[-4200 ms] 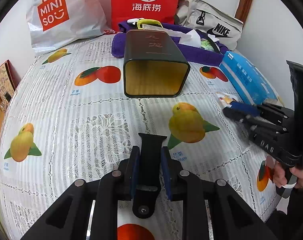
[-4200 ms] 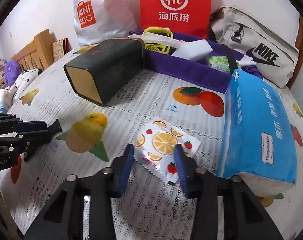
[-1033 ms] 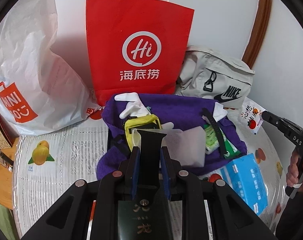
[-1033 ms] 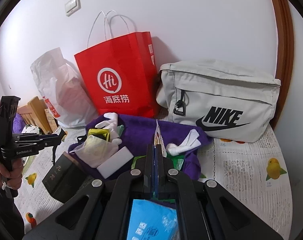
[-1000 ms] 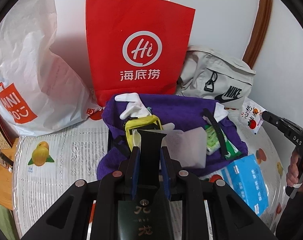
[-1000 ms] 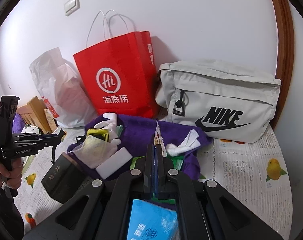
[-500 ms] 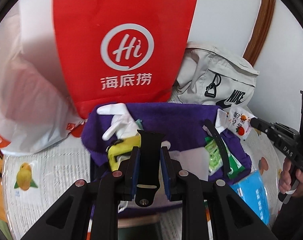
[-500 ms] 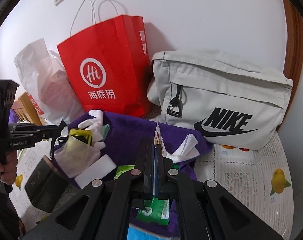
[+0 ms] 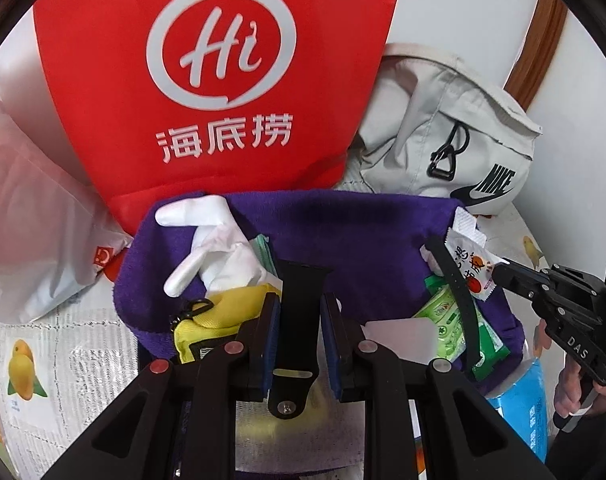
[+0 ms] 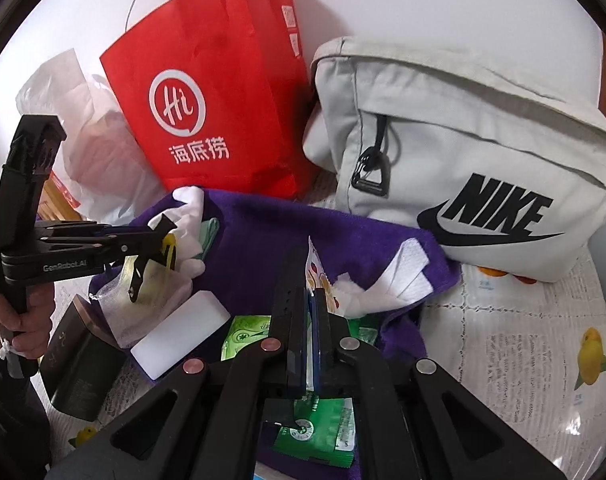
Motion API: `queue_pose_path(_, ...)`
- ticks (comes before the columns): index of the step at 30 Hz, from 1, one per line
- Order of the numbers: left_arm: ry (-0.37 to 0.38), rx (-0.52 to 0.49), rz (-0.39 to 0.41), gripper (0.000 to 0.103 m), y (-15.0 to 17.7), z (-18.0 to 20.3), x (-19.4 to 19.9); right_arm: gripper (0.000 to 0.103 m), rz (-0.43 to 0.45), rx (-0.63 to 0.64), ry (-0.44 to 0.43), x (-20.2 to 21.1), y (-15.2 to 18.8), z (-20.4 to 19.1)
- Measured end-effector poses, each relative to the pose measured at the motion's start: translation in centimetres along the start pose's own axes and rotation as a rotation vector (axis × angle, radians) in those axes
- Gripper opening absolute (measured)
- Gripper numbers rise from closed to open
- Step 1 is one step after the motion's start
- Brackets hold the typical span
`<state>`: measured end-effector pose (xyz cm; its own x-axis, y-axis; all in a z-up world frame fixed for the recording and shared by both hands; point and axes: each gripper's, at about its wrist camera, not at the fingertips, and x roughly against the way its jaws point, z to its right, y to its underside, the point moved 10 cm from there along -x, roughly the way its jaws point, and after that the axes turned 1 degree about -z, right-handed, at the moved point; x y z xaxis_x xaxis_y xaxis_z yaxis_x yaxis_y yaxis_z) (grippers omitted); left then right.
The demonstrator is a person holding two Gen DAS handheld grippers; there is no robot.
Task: Organize soft objects
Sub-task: 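Open the left tool over the towel while the right tool releases the snack packet there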
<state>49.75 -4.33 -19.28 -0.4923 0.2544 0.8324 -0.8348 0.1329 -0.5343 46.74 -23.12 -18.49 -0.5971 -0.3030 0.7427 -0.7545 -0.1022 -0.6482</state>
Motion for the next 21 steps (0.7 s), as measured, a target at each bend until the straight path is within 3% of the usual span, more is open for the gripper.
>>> queue_pose_path(3, -0.001, 0.013, -0.014, 0.022, 0.2, -0.2, -0.4, 0.005, -0.014, -0.008, -0.024, -0.2, 0.2, -0.2)
queue_pose_path(4, -0.001, 0.013, -0.015, 0.026, 0.2, -0.1, -0.4, 0.01, -0.019, -0.006, -0.028, -0.3, 0.3, -0.3)
queue_pose_path(6, -0.004, 0.01, -0.019, 0.038, 0.3, 0.0, -0.3, 0.027, -0.022, 0.003, -0.02, -0.2, 0.4, -0.4)
queue_pose_path(7, -0.008, 0.008, -0.017, 0.046, 0.3, 0.1, -0.2, 0.043, -0.022, 0.01, -0.011, -0.1, 0.4, -0.5)
queue_pose_path(8, -0.019, 0.003, -0.012, 0.047, 0.3, 0.2, 0.1, 0.05, -0.017, 0.016, -0.005, 0.1, 0.4, -0.6)
queue_pose_path(14, -0.052, -0.003, 0.007, 0.057, 0.6, 0.3, 2.4, 0.051, -0.005, 0.024, -0.002, 1.7, 0.7, -1.4)
queue_pose_path(18, -0.079, 0.005, 0.032, 0.071, 1.3, 0.5, 4.8, 0.052, 0.013, 0.018, 0.001, 3.9, 0.9, -2.1)
queue_pose_path(21, -0.093, 0.007, 0.043, 0.076, 2.3, 0.7, 6.5, 0.062, 0.021, 0.01, 0.001, 5.7, 1.3, -2.8)
